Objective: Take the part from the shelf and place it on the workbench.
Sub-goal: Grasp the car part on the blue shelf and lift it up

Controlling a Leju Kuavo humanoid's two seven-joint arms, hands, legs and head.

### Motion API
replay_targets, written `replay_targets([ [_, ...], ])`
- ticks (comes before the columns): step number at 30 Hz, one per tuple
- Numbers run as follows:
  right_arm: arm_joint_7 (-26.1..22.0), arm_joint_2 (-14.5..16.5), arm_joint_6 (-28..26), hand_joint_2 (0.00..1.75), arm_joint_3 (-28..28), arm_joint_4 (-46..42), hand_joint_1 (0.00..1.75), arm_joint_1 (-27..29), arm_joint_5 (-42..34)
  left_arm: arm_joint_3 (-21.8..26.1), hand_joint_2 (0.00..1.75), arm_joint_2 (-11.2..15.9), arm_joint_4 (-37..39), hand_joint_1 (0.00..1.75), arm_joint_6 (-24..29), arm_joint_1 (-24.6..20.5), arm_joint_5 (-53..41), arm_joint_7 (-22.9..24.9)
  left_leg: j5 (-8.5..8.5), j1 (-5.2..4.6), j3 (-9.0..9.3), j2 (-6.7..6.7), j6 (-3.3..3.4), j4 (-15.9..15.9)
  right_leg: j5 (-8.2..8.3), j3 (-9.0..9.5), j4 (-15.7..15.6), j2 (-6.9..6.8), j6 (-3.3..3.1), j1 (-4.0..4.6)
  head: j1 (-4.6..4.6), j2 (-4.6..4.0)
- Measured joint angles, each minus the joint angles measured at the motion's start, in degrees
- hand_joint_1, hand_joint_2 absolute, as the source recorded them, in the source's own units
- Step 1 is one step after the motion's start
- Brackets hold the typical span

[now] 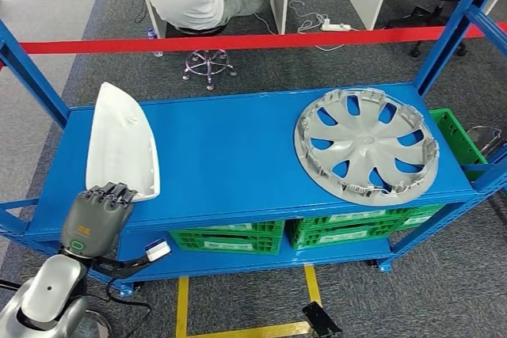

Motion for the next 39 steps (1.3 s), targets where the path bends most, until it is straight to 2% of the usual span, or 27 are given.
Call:
replay_targets([
  [7,0.0,0.0,-0.1,0.00,0.1,0.0,0.00,0.0,-0.4,0.0,1.75,1.1,0.0,1.75,1.5,0.0,-0.3,1.8,0.00,0.00,0.00,0.00,0.00,0.0,0.00,0.00,0.0,0.00,0.00,0.00,0.00,0.00],
  [39,-0.3,-0.1,-0.8,0.00,1.0,0.0,0.00,0.2,-1.8,-1.6,1.75,4.8,0.0,1.75,2.6,-0.2,-0.3,4.7,-0.02,-0.08,-0.33,0.00,0.02,0.4,0.10,-0.19,0.0,-0.02,0.08,-0.06,-0.02,0.00],
])
